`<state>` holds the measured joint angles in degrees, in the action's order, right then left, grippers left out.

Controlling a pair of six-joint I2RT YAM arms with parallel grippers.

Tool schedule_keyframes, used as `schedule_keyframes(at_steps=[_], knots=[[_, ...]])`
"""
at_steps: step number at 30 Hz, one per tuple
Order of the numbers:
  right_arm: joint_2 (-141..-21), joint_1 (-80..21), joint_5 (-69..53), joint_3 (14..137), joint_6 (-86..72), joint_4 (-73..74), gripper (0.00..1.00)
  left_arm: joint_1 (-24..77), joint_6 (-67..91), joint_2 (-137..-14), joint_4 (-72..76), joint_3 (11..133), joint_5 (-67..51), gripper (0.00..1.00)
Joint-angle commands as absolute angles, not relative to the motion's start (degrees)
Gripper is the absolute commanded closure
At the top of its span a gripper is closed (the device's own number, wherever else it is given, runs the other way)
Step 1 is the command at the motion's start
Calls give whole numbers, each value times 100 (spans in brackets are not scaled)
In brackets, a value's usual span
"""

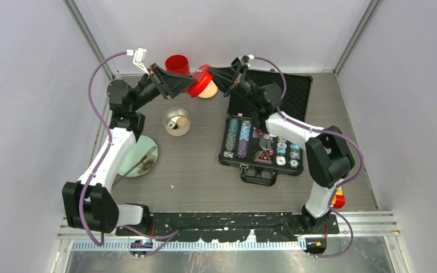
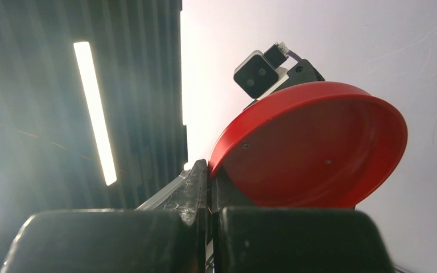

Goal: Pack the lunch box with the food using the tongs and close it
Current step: Pick up the box lid from the center of the board.

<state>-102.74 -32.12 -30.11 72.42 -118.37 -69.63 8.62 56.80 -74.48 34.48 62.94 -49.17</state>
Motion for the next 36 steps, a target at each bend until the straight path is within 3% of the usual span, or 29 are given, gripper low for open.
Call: schedule_keyframes(at_steps=[1, 4, 7, 9, 10, 14, 21, 32, 36], knots=[[-9954, -3311, -2795, 7324, -12296, -7248, 99, 932, 5920, -7418, 4167, 6238, -4924, 63], [-9957, -3313, -2795, 7280, -12305, -7226, 100, 934, 5999, -7418, 4264, 6235, -4907, 75], [-9979, -3306, -2848, 7284, -12284, -7144, 100, 923, 6061, -7434, 4292, 6277, -4855, 95], [-9991, -3296, -2913, 7288, -12236, -7045, 99, 919, 6052, -7447, 4174, 6343, -4808, 100], [-9999, -3286, -2956, 7293, -12196, -6976, 95, 908, 6028, -7456, 4063, 6407, -4788, 100], [-10006, -3156, -3174, 7273, -11991, -6669, 61, 809, 5873, -7462, 3664, 6625, -4831, 100], [-9695, -2829, -3755, 6985, -11413, -5456, 31, 494, 4881, -7302, 1963, 7243, -4950, 100], [-8860, -2444, -5105, 7190, -8642, -2738, 23, 379, 1983, -7996, -2216, 9402, -3026, 100], [-8314, -2384, -5270, 7633, -5768, 325, 21, 387, 1100, -8359, -2586, 9800, -1953, 100]])
